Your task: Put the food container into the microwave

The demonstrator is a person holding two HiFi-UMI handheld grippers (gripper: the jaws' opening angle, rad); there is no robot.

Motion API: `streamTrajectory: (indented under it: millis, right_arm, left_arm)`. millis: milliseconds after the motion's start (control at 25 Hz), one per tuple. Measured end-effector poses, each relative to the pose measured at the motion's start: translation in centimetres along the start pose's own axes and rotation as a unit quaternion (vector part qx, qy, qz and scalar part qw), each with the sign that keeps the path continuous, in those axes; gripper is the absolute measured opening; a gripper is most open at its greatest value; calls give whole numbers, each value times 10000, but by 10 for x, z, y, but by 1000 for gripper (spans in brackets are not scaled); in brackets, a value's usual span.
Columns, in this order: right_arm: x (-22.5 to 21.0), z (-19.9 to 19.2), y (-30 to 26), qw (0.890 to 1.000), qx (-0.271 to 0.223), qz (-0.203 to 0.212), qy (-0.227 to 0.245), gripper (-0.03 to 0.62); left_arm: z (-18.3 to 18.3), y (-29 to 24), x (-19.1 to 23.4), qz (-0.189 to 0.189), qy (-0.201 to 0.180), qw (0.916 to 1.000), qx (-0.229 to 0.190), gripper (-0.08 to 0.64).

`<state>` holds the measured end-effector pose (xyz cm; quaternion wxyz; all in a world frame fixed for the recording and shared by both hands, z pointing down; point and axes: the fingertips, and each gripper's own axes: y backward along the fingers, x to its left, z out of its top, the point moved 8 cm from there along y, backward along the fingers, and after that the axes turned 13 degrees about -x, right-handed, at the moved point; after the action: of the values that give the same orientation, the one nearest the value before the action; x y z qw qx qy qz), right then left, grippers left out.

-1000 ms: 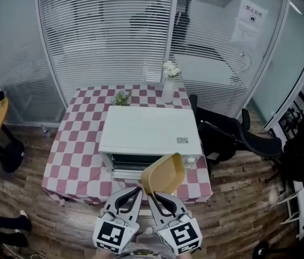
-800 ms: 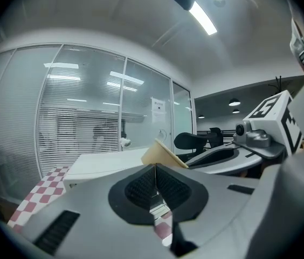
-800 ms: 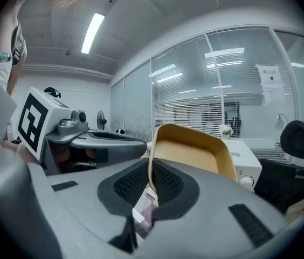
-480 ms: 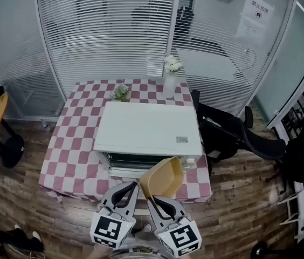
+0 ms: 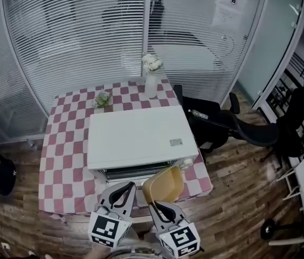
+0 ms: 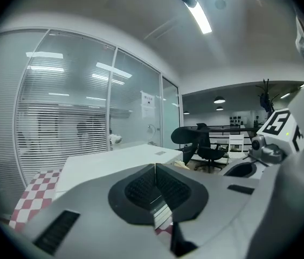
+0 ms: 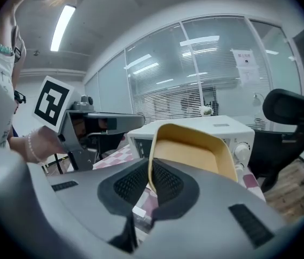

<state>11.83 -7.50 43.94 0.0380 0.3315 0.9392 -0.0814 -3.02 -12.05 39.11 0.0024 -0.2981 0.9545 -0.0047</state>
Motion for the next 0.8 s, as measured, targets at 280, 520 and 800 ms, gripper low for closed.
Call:
streamTrajectory:
  millis: [280,520,800]
  right_arm:
    - [7,-13,-32,9990,294,-328,-25,12]
    - [14,-27,-62,9969,674,-401,73,12]
    - [17,-43,-100,9936,1042,-363,242,12]
  left_arm:
    - [-4,-2,29,-389,85,9991,152,14]
    - [-7,8,55,-425,114,9988,208,14]
    - [-13,20,94,-255,137,9992,265,14]
